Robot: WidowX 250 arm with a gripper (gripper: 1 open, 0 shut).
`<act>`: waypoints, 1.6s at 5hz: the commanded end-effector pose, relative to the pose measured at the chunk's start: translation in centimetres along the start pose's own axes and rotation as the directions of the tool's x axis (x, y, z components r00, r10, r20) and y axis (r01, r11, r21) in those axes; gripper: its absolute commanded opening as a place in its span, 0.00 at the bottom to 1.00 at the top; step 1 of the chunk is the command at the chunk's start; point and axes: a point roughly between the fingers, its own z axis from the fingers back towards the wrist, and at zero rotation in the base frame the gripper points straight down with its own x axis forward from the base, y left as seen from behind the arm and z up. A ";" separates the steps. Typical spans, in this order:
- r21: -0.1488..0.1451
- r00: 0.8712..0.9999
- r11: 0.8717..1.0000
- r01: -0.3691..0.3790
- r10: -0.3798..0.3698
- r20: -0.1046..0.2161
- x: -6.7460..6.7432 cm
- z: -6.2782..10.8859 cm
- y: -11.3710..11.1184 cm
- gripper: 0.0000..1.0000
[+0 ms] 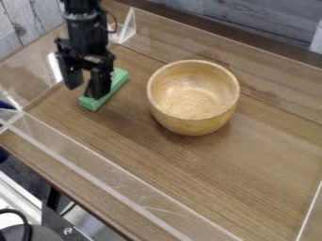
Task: Put the green block in the brown bowl
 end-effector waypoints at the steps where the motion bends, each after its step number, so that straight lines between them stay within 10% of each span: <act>1: 0.014 0.997 1.000 -0.011 0.010 0.081 1.3 2.9 -0.2 1.00; 4: 0.032 0.996 0.997 -0.066 0.064 0.068 3.0 3.0 -2.4 1.00; 8: -0.063 0.996 0.996 -0.056 0.060 0.059 4.0 1.6 1.0 1.00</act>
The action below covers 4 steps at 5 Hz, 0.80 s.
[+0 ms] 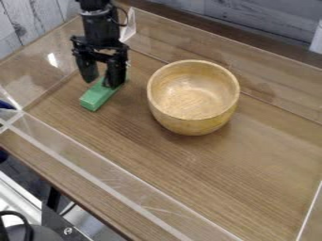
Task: Put the green block in the brown bowl
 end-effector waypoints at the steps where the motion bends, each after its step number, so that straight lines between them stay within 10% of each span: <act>1: -0.020 0.994 0.999 0.029 -0.026 0.104 0.0 4.1 0.4 1.00; 2: -0.009 0.989 1.000 0.022 -0.020 0.147 0.0 5.1 0.2 1.00; 4: 0.051 0.991 0.997 0.058 -0.064 0.121 1.0 1.8 -0.1 1.00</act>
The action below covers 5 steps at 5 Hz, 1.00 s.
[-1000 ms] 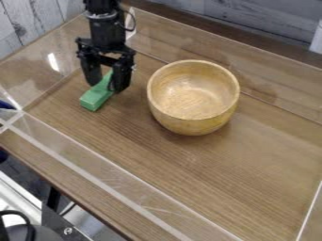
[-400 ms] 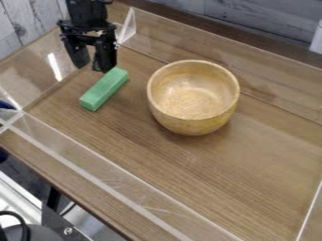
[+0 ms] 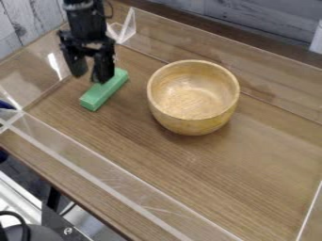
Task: Put the green block in the brown bowl
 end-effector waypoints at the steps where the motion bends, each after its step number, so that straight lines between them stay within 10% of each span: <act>1: 0.037 0.999 0.999 0.006 -0.007 0.035 0.3 0.1 0.6 1.00; 2: 0.043 1.000 0.999 0.004 -0.005 0.029 0.2 -0.7 0.9 0.00; 5: 0.033 0.999 0.999 -0.043 0.042 0.027 0.9 2.7 -0.7 0.00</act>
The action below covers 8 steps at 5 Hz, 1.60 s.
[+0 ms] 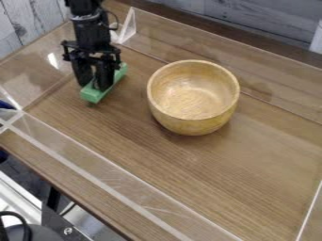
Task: Put the green block in the brown bowl
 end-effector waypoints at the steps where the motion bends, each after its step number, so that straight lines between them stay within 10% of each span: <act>1: 0.035 0.993 0.999 -0.015 0.011 0.116 0.7 5.2 -0.8 0.00; 2: 0.008 0.986 1.000 0.007 -0.009 0.168 0.9 8.1 -3.4 0.00; 4: -0.042 0.981 0.994 0.104 -0.096 0.170 1.4 10.1 -10.8 0.00; 5: -0.057 0.981 0.990 0.127 -0.117 0.154 1.0 9.0 -11.8 1.00; 6: -0.063 0.984 0.990 0.124 -0.115 0.135 1.1 7.5 -11.7 0.00; 8: -0.058 0.987 0.991 0.118 -0.110 0.118 0.6 7.5 -11.9 0.00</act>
